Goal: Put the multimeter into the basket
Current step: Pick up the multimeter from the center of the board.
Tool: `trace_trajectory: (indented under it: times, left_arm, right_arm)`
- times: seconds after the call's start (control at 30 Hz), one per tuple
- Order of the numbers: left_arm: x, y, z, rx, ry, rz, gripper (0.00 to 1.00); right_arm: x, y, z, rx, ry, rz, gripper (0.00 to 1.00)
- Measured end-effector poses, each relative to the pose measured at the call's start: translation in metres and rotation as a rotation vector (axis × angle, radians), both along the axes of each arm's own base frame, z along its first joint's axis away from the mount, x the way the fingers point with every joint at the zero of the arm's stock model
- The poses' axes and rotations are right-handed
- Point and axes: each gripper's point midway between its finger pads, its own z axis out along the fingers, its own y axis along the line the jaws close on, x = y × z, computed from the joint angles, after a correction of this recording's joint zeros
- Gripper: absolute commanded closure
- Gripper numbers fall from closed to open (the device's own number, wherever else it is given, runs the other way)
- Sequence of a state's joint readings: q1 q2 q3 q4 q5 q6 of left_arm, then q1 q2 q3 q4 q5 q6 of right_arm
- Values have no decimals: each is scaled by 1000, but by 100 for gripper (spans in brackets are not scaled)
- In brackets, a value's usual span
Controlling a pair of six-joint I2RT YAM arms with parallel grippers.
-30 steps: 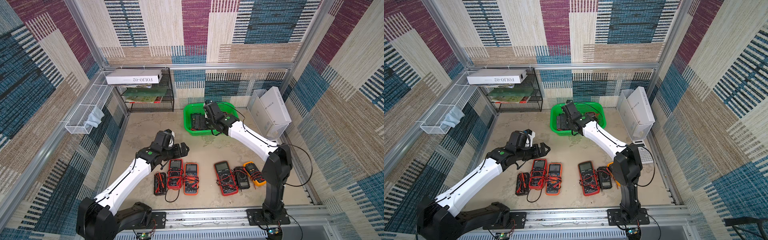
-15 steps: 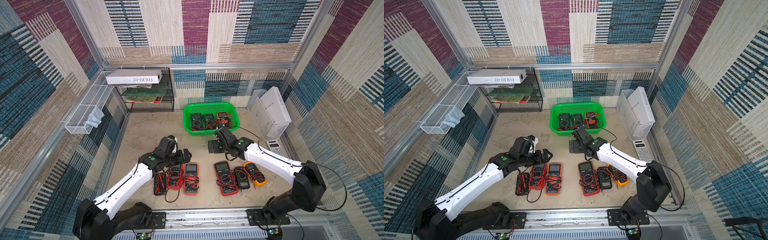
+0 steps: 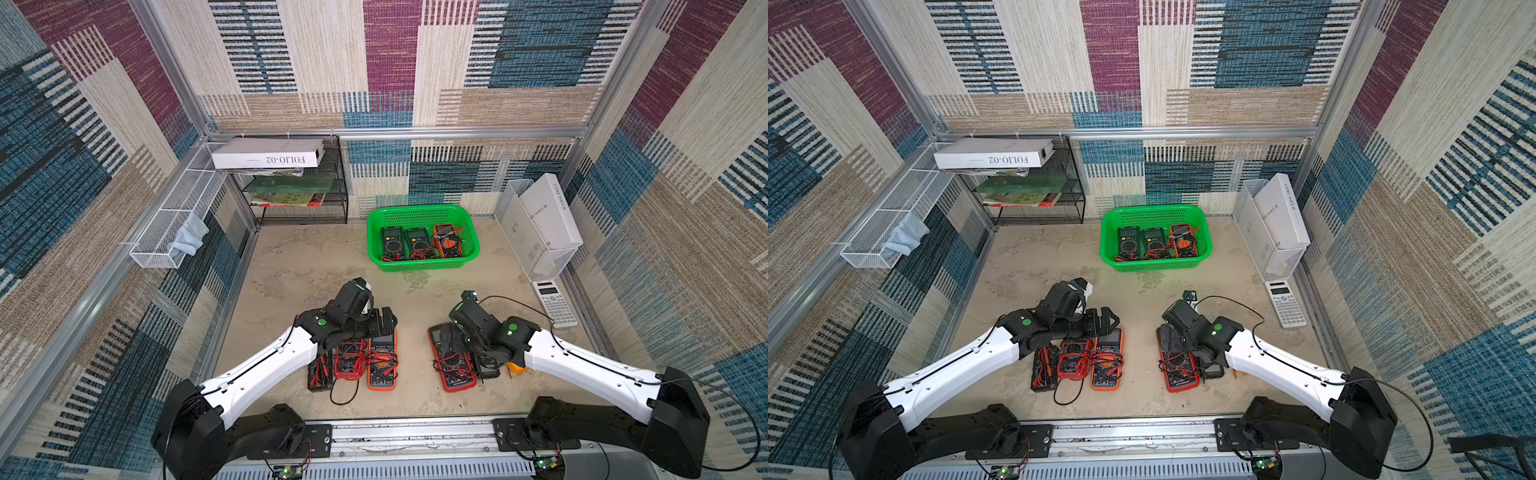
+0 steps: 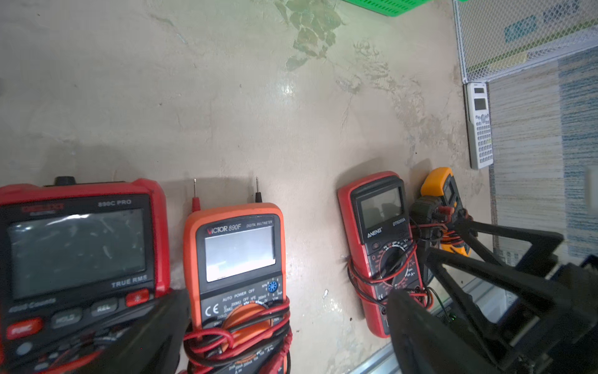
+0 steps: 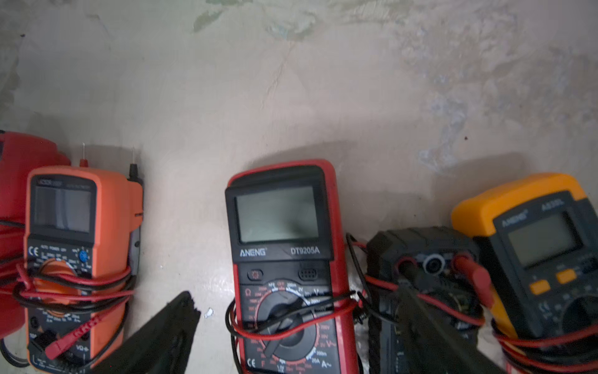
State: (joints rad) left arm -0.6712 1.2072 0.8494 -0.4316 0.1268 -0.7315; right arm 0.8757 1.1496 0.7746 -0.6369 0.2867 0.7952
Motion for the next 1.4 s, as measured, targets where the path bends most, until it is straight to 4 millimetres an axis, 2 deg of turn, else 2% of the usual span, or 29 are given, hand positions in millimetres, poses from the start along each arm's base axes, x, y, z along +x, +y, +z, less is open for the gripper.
trace_trajectory:
  times: [0.23,0.43,1.03,1.2,1.4]
  left_arm:
    - [-11,3,3,1,-16,0,0]
    - [-14,10,7,11,-27,16,0]
    - [-22,19,2,39,-13,15,0]
    - [-23,22,1,43,-18,21,0]
    - [-25,26,1,50,-23,27,0]
  right_arm:
    - [-22,-8,-5,-5,37,-7,0]
    - [-33,-9,-12,-7,65,-4,1]
    - [-43,20,-52,-136,151,99,0]
    - [-51,27,-64,-175,173,139,1]
    - [-50,36,-75,-202,185,151,1]
